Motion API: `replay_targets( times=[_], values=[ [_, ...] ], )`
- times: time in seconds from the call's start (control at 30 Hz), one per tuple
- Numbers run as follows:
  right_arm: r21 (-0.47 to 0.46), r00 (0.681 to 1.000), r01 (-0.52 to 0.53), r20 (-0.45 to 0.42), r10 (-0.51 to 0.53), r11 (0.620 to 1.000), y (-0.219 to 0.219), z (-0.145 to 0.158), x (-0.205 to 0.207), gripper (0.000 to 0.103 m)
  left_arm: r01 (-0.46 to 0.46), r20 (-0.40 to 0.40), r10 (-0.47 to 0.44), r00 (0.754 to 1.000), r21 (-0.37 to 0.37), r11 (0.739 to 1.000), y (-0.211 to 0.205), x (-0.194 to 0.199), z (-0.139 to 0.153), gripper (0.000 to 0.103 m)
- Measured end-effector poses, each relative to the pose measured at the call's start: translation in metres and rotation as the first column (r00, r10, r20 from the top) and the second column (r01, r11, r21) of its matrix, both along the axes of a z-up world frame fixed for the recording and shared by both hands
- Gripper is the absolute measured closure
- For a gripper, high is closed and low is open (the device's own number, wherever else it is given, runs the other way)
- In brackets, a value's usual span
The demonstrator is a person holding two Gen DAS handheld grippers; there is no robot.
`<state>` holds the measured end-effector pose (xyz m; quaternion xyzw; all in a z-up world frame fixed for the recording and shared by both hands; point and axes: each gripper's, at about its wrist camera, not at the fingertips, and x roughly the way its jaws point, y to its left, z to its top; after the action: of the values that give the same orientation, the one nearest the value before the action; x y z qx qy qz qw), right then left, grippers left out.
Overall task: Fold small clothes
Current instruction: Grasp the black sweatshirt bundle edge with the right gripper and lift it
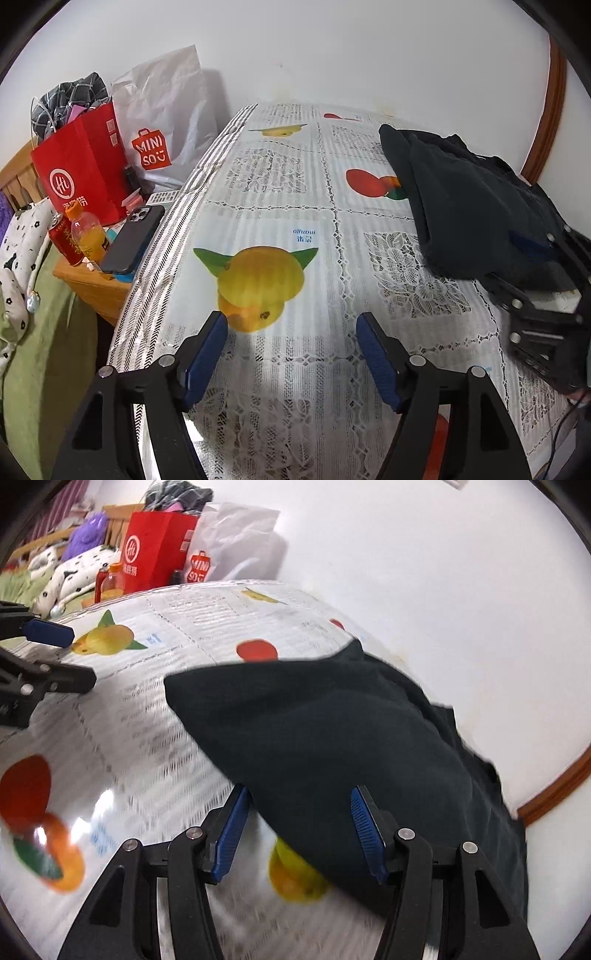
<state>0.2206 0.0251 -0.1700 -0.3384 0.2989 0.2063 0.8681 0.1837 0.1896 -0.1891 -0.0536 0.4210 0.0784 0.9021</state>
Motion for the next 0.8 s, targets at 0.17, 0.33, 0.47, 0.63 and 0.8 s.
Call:
replay_targets(
  times=[0.17, 0.33, 0.47, 0.63, 0.8],
  values=[
    [-0.023, 0.999, -0.031, 0.037, 0.032, 0.999, 0.024, -0.003, 0.013, 0.047, 0.004, -0.001, -0.004, 1.000, 0.005, 1.000, -0.001, 0.000, -0.001, 0.030],
    [0.027, 1.000, 0.003, -0.009, -0.003, 1.000, 0.033, -0.003, 0.034, 0.062, 0.007, 0.003, -0.007, 1.000, -0.009, 1.000, 0.000, -0.001, -0.001, 0.030],
    [0.128, 0.998, 0.036, -0.064, -0.028, 0.991, 0.024, 0.009, 0.045, 0.087, 0.006, 0.000, -0.006, 1.000, 0.022, 1.000, -0.004, -0.001, -0.002, 0.029],
    [0.428, 0.989, 0.093, -0.141, -0.035, 0.899, -0.030, 0.062, 0.062, 0.090, -0.002, -0.020, 0.002, 1.000, 0.000, 1.000, -0.007, 0.000, 0.003, 0.029],
    [0.666, 0.985, 0.173, -0.106, -0.137, 0.726, -0.135, 0.122, 0.072, 0.090, 0.038, 0.000, -0.038, 0.999, -0.034, 0.999, -0.030, 0.002, 0.018, 0.029]
  ],
)
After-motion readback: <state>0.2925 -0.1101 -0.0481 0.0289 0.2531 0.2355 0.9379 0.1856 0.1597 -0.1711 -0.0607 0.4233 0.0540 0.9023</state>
